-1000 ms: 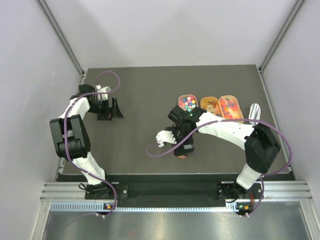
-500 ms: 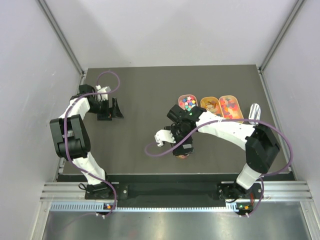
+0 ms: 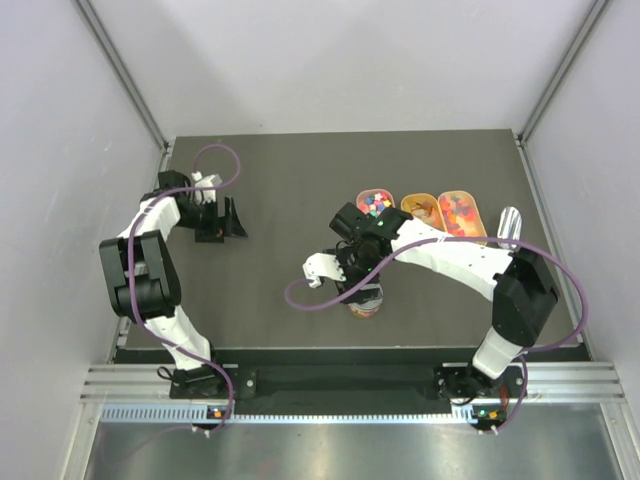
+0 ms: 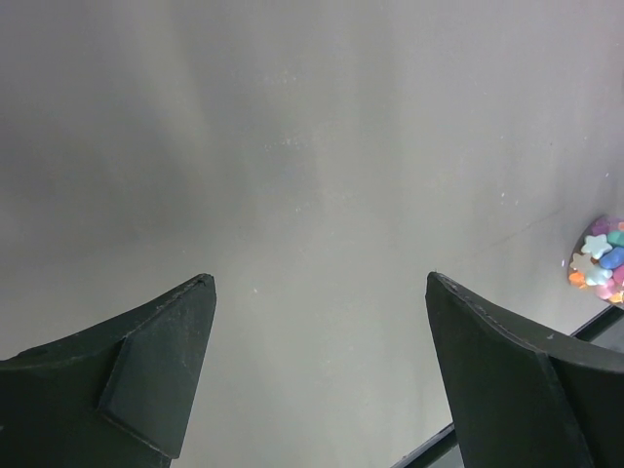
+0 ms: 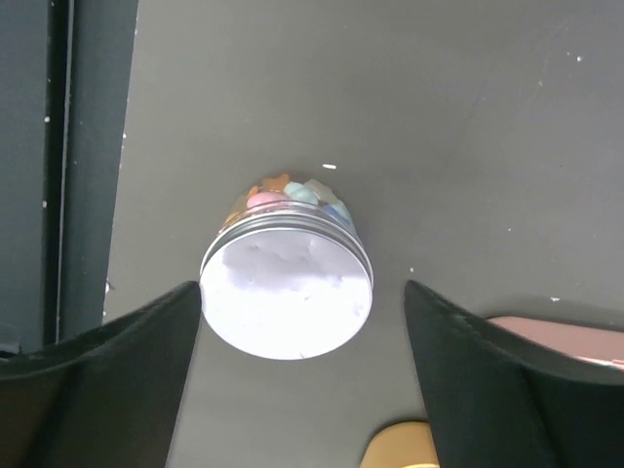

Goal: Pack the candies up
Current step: Close the bottle lid on the packing bottle, then adjust the bottle lid on the packing bottle.

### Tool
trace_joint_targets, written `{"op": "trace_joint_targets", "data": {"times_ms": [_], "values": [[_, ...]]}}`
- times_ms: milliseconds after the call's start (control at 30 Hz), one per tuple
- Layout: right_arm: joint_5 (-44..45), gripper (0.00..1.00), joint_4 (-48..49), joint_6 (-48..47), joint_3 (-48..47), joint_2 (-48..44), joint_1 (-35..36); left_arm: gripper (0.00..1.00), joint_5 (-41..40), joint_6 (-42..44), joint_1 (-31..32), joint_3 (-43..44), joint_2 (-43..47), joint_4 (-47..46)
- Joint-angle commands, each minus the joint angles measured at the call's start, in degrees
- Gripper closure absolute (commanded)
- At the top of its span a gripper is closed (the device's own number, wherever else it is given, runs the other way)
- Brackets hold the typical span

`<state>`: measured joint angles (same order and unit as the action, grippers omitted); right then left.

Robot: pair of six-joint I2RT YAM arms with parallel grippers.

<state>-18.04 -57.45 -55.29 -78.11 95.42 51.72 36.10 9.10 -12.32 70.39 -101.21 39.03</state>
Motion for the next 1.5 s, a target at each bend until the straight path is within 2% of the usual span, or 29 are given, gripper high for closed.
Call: {"op": "trace_joint_targets", "data": {"times_ms": [0,33,67,100,133,700,967,1167,1467], "values": [[-1.4,0.38,1.2,2.2,-2.0,-2.3,0.7,0.07,0.2,0.7,0.2,1.1,2.9,-0.3],[-1.6,0.46,1.3,2.1,-1.8,-2.4,0.8,0.07,0.2,0.7,0.2,1.7,2.8,-0.2],[-1.5,0.57,1.6,1.9,-1.3,-2.4,0.7,0.07,-0.1,0.7,0.2,1.9,2.7,0.0],[-1.2,0.92,1.7,1.8,-1.2,-2.4,0.8,0.07,-0.2,0.8,0.3,1.9,2.4,0.1],[-0.9,1.00,1.8,1.7,-1.0,-2.4,0.7,0.07,-0.2,0.9,0.1,2.3,2.2,0.1],[-1.1,1.00,6.1,1.8,4.5,1.5,1.6,0.07,-1.8,1.8,0.1,2.6,0.5,0.9],[1.1,1.00,2.9,2.7,3.2,-3.4,1.6,0.08,-0.9,0.7,0.1,1.7,1.0,-0.3],[3.4,1.00,2.9,1.6,7.3,-6.5,1.3,0.07,-0.7,0.7,0.1,1.3,1.7,0.0],[2.7,1.00,9.6,1.5,13.1,-2.2,0.9,0.07,-2.1,1.5,0.2,0.5,3.1,1.6]]}}
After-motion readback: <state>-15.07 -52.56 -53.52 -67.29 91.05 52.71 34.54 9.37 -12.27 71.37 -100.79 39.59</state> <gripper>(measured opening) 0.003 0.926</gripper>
